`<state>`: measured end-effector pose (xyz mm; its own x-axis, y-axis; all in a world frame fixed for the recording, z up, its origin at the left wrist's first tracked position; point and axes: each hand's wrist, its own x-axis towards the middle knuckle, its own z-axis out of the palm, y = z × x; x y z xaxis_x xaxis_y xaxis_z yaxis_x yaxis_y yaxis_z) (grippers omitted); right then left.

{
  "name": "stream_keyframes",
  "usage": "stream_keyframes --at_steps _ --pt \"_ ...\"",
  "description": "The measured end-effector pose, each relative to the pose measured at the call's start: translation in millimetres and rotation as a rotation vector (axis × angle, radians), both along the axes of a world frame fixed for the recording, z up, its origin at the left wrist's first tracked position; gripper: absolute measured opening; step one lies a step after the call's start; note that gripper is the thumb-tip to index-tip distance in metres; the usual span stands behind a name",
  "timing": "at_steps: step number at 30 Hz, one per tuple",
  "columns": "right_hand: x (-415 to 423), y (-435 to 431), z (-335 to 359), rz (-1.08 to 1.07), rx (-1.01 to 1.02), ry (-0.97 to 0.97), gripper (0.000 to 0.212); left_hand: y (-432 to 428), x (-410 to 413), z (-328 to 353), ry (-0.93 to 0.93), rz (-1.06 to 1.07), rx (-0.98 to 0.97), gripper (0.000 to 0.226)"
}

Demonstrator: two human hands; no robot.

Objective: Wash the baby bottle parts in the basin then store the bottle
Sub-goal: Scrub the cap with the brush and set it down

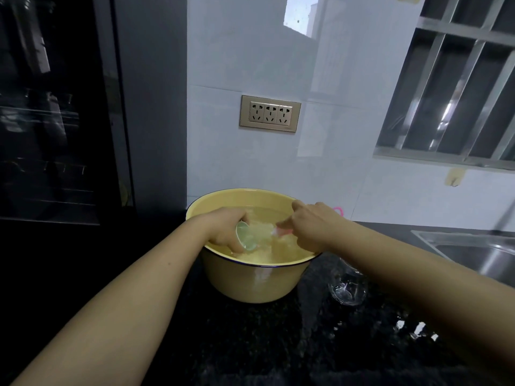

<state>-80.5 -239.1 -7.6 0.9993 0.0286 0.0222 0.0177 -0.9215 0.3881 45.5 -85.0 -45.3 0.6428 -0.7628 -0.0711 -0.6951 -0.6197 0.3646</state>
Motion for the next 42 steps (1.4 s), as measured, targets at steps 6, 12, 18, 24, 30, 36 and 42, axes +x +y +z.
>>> stream_keyframes --at_steps 6,12,18,24,30,36,42 --pt "-9 15 16 -0.111 0.114 0.329 0.042 2 0 1 -0.007 -0.012 -0.045 0.061" --pt "-5 19 26 -0.143 0.464 0.411 0.041 3 -1 2 -0.028 -0.043 -0.085 0.060" --pt "-4 27 37 -0.092 0.789 0.405 0.037 5 -3 3 -0.031 -0.063 -0.134 0.060" --pt "1 17 41 -0.123 0.868 0.332 0.030 4 -1 2 0.000 -0.083 -0.145 0.055" --pt "5 4 36 -0.074 0.788 0.159 0.033 3 -2 2 -0.007 -0.117 -0.091 0.057" --pt "5 -8 28 -0.019 0.398 0.159 0.046 1 5 -2 -0.012 -0.068 -0.094 0.061" --pt "6 -21 18 -0.050 0.432 0.173 0.052 2 5 -3 -0.001 -0.075 -0.115 0.060"
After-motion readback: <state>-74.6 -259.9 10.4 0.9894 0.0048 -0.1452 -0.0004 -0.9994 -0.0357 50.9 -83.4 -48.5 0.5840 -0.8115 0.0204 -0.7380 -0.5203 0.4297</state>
